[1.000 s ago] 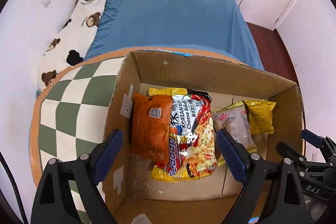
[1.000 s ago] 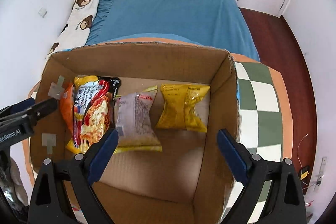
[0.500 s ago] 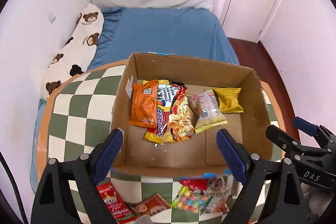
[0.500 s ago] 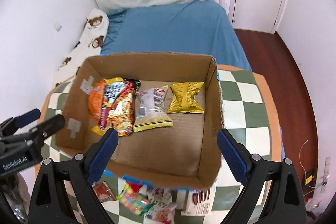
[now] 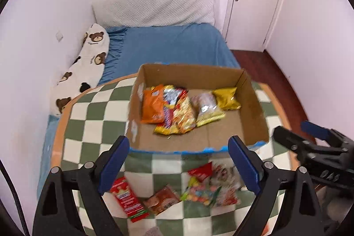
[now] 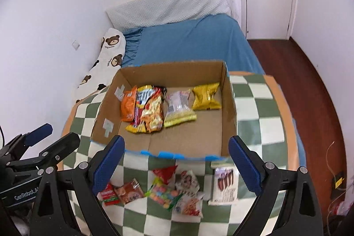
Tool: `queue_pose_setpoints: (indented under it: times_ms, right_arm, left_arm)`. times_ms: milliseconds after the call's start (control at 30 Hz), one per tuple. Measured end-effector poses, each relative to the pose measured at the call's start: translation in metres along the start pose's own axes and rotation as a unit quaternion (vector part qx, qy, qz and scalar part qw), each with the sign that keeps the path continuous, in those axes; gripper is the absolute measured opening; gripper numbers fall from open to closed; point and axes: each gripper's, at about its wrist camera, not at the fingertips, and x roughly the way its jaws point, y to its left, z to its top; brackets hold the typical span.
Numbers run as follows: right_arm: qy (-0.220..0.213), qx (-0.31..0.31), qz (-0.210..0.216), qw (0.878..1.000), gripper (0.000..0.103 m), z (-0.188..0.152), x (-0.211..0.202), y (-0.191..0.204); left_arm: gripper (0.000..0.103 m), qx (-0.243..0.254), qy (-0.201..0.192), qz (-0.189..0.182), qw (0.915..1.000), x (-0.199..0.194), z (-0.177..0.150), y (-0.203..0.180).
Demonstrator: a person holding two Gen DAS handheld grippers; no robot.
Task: Organize snacks
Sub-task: 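Grasp the brown biscuit packet with left tool while right tool grasps the oat cookie bag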
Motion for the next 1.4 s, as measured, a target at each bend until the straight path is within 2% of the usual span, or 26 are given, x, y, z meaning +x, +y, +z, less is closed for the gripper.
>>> queue_pose_setpoints:
  times_ms: [100,200,300,367,467,567,700,733,767,800,833,900,1000,1033,1067,1133,1200,1267,1333,1400]
  right_arm:
    - [0.021,0.019,0.005,1.0,0.097,-0.024,0.007,-0.013]
    - [0.053,0.047,-0.002,0.998,0.097,-0.054,0.027,-0.034]
    - [0.095,0.079,-0.006,0.992,0.097,-0.085,0.052,-0.057]
    - [0.122,0.089,-0.014,0.988,0.097,-0.103,0.07,-0.07]
    - [0.151,0.093,-0.03,0.984,0.097,-0.121,0.092,-0.086]
    - [0.169,0.099,-0.029,0.98,0.097,-0.133,0.108,-0.097]
    - [0.19,0.081,-0.012,0.978,0.096,-0.146,0.124,-0.083]
    - [0.195,0.079,-0.002,0.978,0.093,-0.149,0.129,-0.078]
    - [0.199,0.076,0.005,0.977,0.086,-0.152,0.136,-0.073]
    - [0.203,0.071,0.008,0.977,0.078,-0.153,0.141,-0.067]
    - [0.207,0.067,0.01,0.976,0.076,-0.155,0.148,-0.062]
    - [0.217,0.058,0.011,0.974,0.075,-0.157,0.163,-0.053]
    - [0.234,0.037,0.006,0.971,0.075,-0.162,0.183,-0.038]
    - [0.242,0.031,0.007,0.97,0.075,-0.165,0.19,-0.034]
    - [0.25,0.027,0.009,0.968,0.071,-0.169,0.197,-0.03]
    - [0.259,0.023,0.005,0.966,0.069,-0.174,0.208,-0.026]
    - [0.262,0.016,-0.001,0.965,0.061,-0.179,0.212,-0.024]
    - [0.262,0.012,0.004,0.965,0.06,-0.181,0.213,-0.024]
    - [0.263,0.003,0.005,0.965,0.059,-0.183,0.214,-0.021]
    - [0.267,-0.003,0.004,0.964,0.057,-0.186,0.212,-0.02]
  left_arm:
    - [0.091,0.027,0.02,0.005,0.9994,0.017,-0.025,0.003]
    - [0.091,0.081,0.069,0.023,0.9941,0.053,-0.061,0.002]
    - [0.091,0.144,0.139,0.036,0.9791,0.101,-0.103,-0.002]
    - [0.091,0.172,0.183,0.042,0.9671,0.132,-0.128,-0.003]
    - [0.091,0.2,0.229,0.056,0.951,0.17,-0.157,0.0]
    - [0.091,0.227,0.251,0.068,0.9384,0.196,-0.173,-0.001]
    - [0.091,0.277,0.265,0.09,0.9192,0.226,-0.181,-0.007]
    - [0.091,0.283,0.264,0.092,0.9174,0.23,-0.181,-0.008]
    - [0.091,0.284,0.262,0.09,0.9181,0.234,-0.179,-0.008]
    - [0.086,0.277,0.262,0.086,0.9205,0.235,-0.177,-0.008]
    - [0.082,0.263,0.263,0.078,0.925,0.235,-0.175,-0.006]
    - [0.06,0.224,0.273,0.061,0.9336,0.233,-0.17,-0.002]
    - [0.059,0.128,0.293,0.048,0.9465,0.231,-0.163,0.014]
    - [0.059,0.099,0.298,0.04,0.9485,0.231,-0.162,0.021]
    - [0.059,0.05,0.31,0.028,0.9489,0.231,-0.162,0.031]
    - [0.059,-0.031,0.33,0.004,0.9435,0.23,-0.166,0.048]
    - [0.059,-0.117,0.345,-0.024,0.931,0.226,-0.173,0.067]
    - [0.059,-0.162,0.352,-0.039,0.9211,0.224,-0.18,0.077]
    - [0.059,-0.182,0.359,-0.049,0.9142,0.222,-0.185,0.083]
    - [0.059,-0.173,0.361,-0.052,0.9147,0.218,-0.188,0.082]
